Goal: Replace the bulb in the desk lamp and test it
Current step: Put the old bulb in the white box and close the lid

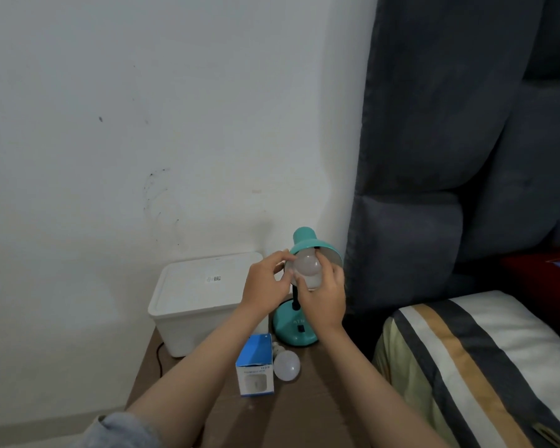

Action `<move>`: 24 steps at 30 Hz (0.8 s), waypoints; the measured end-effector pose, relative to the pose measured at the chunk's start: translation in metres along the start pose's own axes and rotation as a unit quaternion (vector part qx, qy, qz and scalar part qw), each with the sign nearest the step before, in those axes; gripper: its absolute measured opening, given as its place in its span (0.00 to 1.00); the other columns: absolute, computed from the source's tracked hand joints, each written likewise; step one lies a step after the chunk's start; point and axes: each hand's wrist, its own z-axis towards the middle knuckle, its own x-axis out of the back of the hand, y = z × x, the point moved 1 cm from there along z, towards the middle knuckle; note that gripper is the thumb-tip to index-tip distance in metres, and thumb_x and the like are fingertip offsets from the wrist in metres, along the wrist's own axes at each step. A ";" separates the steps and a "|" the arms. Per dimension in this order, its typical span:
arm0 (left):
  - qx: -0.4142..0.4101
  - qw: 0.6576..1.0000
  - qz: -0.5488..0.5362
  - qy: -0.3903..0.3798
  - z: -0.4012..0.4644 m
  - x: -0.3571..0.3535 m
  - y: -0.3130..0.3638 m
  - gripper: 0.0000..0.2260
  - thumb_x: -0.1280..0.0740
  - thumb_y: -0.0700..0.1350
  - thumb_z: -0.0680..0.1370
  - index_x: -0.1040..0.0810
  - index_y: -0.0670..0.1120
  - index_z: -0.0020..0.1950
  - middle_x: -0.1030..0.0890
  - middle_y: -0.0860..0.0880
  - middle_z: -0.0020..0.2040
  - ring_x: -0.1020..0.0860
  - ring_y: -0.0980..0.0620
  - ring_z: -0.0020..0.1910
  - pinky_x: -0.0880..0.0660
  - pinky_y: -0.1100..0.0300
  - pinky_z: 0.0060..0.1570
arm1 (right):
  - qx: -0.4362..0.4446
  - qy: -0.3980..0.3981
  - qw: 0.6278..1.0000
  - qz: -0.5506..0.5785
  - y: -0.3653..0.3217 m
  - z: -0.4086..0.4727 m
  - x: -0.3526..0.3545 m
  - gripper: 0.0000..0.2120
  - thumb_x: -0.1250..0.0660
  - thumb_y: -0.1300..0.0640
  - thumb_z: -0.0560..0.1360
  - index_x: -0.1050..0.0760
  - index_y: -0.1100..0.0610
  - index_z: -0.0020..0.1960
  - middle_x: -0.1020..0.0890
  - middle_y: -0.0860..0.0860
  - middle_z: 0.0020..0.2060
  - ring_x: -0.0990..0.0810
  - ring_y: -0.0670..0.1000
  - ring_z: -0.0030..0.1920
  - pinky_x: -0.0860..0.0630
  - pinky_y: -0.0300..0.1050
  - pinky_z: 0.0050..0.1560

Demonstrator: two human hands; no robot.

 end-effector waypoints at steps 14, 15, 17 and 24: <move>0.164 0.964 0.163 0.131 -0.067 0.104 -0.071 0.23 0.29 0.46 0.72 0.30 0.43 0.65 0.28 0.42 0.65 0.32 0.45 0.66 0.35 0.55 0.64 | 0.163 -0.149 0.975 0.000 -0.019 -0.054 -0.039 0.12 0.33 0.59 0.74 0.25 0.58 0.57 0.24 0.52 0.48 0.24 0.48 0.49 0.24 0.43 0.50; 0.185 0.958 0.174 0.130 -0.070 0.114 -0.078 0.25 0.29 0.48 0.72 0.32 0.44 0.66 0.30 0.43 0.66 0.34 0.44 0.67 0.35 0.51 0.65 | 0.146 -0.189 0.971 -0.018 -0.019 -0.053 -0.046 0.15 0.34 0.57 0.74 0.27 0.57 0.60 0.25 0.53 0.51 0.26 0.49 0.53 0.25 0.44 0.55; 0.227 0.945 0.196 0.127 -0.074 0.131 -0.091 0.29 0.29 0.52 0.71 0.35 0.45 0.67 0.33 0.42 0.68 0.37 0.43 0.69 0.35 0.47 0.67 | 0.103 -0.247 0.963 -0.040 -0.018 -0.047 -0.058 0.23 0.33 0.53 0.73 0.31 0.56 0.66 0.29 0.54 0.58 0.30 0.51 0.61 0.30 0.43 0.64; 0.301 0.934 0.185 0.061 -0.065 0.158 -0.118 0.44 0.25 0.57 0.66 0.44 0.42 0.73 0.37 0.40 0.71 0.37 0.41 0.69 0.36 0.46 0.68 | -0.056 -0.350 0.933 -0.067 -0.006 -0.017 -0.089 0.51 0.25 0.38 0.62 0.47 0.52 0.75 0.41 0.56 0.72 0.42 0.56 0.73 0.38 0.55 0.72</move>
